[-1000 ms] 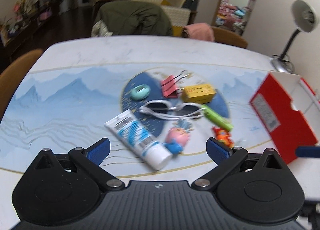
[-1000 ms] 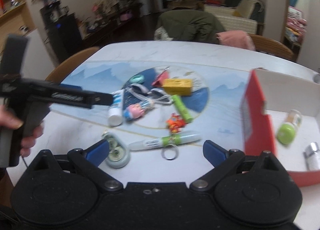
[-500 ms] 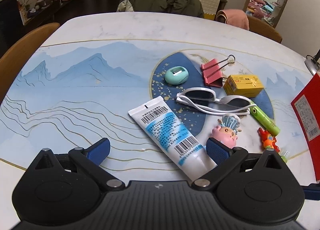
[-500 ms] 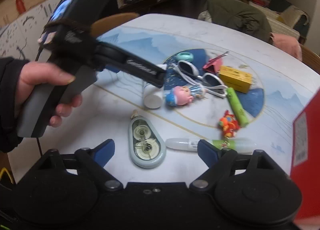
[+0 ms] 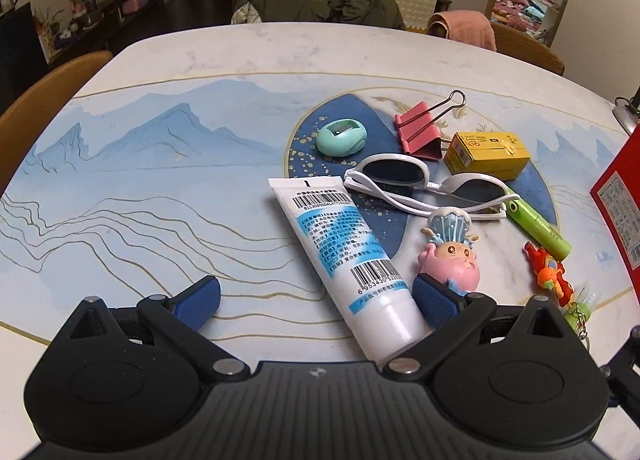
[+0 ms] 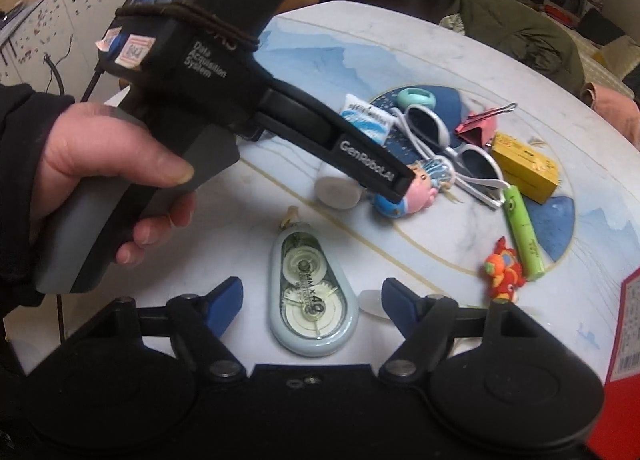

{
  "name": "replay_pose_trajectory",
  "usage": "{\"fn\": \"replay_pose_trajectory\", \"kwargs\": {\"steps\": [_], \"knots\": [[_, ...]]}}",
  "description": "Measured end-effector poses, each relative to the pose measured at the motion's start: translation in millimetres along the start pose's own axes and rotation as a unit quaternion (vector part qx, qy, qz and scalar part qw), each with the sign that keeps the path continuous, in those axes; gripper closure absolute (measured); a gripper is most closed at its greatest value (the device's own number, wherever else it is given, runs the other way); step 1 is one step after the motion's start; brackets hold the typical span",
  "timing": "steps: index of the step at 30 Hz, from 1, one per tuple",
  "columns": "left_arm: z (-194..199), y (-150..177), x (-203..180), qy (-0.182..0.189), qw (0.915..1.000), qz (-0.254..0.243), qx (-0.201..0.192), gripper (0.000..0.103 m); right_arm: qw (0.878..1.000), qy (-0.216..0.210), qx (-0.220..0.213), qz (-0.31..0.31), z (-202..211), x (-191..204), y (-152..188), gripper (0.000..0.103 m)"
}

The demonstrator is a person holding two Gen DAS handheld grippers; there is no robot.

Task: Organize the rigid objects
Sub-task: 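Withdraw both tools from the box back over the mat, then grasp the white toothpaste tube with the left tool while the right tool grasps the correction tape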

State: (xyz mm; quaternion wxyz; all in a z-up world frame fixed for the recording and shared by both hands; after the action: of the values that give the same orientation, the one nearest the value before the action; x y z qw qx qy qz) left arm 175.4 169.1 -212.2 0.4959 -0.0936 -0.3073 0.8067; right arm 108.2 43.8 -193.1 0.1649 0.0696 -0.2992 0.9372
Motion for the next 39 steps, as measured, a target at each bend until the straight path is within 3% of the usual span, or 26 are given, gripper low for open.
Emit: {"fn": "replay_pose_trajectory", "kwargs": {"steps": [5,10,16,20,22,33,39], "knots": [[1,2,1,0.003,0.9998,-0.007,-0.016,0.000,1.000,0.002,0.006,0.024,-6,5,-3,0.028],[5,6,6,0.014,0.9996,-0.008,-0.022,0.007,0.999,0.001,0.018,0.038,-13,11,-4,0.040],[9,12,7,0.013,0.9988,-0.030,-0.035,0.029,0.999,0.000,0.026,0.025,-18,12,0,0.049],[13,12,5,0.021,0.9983,-0.034,-0.043,0.056,1.000,-0.002,0.024,0.015,-15,13,3,0.052],[14,12,6,0.027,0.9983,-0.030,-0.042,0.064,1.000,-0.008,0.021,0.003,-12,13,5,0.052],[20,10,20,0.049,0.9986,0.005,-0.022,0.067,0.997,-0.005,-0.014,-0.071,31,3,11,0.052],[35,6,32,0.035,0.9985,0.029,-0.030,0.067,0.994,0.014,-0.033,-0.101,61,-6,15,0.052]]}}
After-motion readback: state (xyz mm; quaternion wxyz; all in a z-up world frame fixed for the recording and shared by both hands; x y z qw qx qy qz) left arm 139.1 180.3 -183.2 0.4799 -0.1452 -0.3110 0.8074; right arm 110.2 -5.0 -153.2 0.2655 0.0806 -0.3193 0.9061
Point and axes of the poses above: each gripper's, at about its wrist camera, not at the fingertips, and z roughly against the way its jaws point, x to its left, y to its underside, the point moved 6 cm from there along -z, roughly the way its jaws point, and after that the axes turned 15 degrees about -y, right-handed, at the moved point
